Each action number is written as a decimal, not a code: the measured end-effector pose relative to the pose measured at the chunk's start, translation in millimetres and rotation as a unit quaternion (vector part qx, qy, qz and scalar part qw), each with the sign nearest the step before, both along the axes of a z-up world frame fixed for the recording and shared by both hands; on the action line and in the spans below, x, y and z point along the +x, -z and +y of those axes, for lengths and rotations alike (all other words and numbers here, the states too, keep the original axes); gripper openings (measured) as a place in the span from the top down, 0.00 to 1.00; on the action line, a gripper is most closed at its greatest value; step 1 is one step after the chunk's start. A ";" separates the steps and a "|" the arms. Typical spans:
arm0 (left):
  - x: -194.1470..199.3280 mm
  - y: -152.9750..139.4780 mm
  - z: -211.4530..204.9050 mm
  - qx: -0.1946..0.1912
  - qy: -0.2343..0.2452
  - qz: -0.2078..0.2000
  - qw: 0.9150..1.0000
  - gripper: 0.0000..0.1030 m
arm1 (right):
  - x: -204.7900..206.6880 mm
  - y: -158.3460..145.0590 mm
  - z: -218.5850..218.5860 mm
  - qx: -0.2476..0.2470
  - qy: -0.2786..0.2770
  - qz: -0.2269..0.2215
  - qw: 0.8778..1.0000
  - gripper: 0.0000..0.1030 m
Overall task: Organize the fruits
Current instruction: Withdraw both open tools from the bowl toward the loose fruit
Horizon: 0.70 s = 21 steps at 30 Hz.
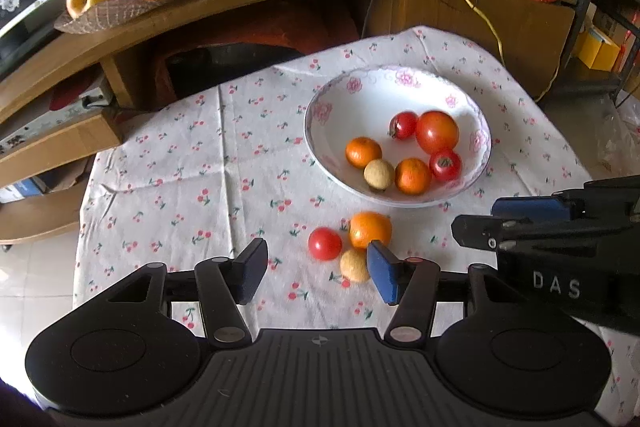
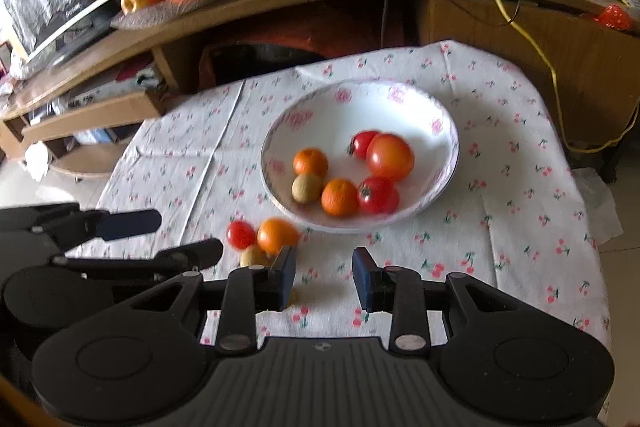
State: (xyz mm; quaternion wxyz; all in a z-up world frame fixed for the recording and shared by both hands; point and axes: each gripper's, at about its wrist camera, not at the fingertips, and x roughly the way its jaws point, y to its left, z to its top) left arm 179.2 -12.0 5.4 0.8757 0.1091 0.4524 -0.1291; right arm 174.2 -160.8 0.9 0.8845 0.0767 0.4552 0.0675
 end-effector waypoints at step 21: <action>9.2 7.6 47.1 -0.028 -0.043 0.026 0.998 0.30 | 17.2 31.8 31.3 -0.002 -0.067 0.054 0.996 0.62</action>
